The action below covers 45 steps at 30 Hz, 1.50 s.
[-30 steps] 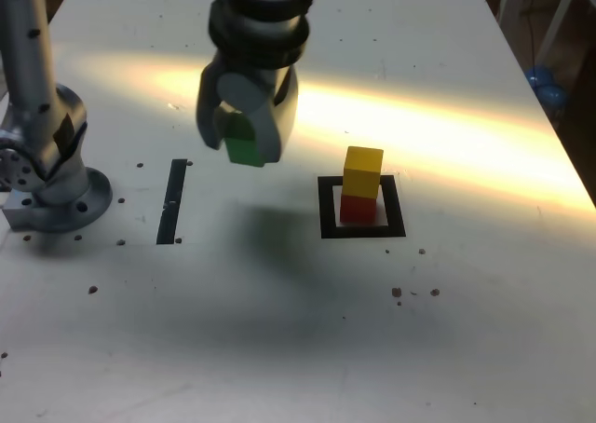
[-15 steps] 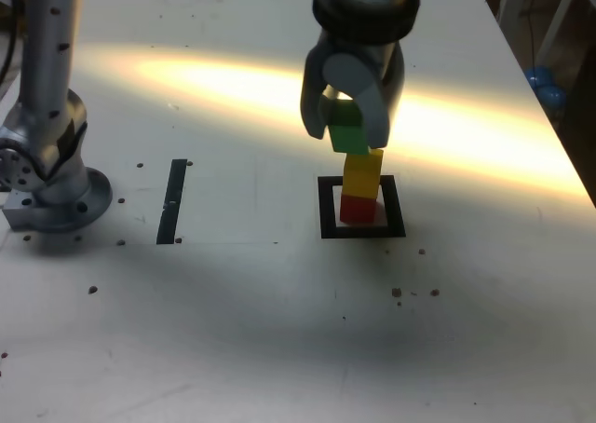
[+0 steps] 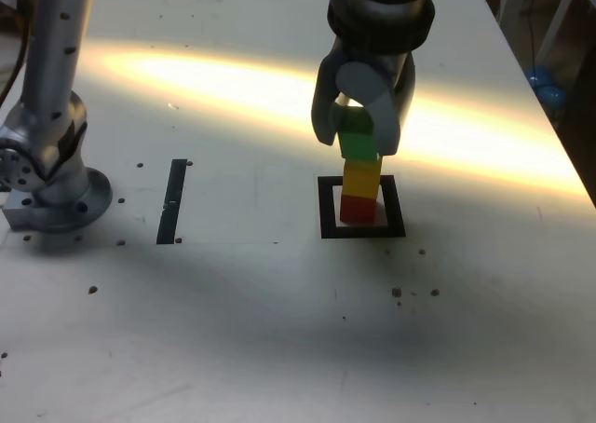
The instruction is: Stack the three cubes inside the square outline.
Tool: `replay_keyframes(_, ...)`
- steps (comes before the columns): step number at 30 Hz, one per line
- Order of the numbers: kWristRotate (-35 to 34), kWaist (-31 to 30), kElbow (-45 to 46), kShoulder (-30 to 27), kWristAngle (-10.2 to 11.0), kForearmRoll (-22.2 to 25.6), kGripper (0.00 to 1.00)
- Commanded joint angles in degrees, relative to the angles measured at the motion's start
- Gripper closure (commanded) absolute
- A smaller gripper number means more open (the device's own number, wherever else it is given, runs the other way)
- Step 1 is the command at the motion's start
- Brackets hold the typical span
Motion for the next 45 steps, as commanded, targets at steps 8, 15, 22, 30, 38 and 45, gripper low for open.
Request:
replay_keyframes(8,0.10,-0.13,0.82,0.52,-0.11,-0.46,0.00)
replay_keyframes(15,0.09,-0.06,1.27,0.18,-0.08,-0.62,0.00)
replay_keyframes(22,-0.33,-0.06,4.21,-3.79,0.85,-0.55,0.00)
replay_keyframes(30,-2.23,-0.07,13.60,-12.05,2.47,-0.41,0.00)
replay_keyframes(38,-7.10,-0.08,32.19,-24.74,3.04,-4.92,0.00)
replay_keyframes(45,-9.49,-0.07,46.81,-29.40,1.25,-13.94,0.00)
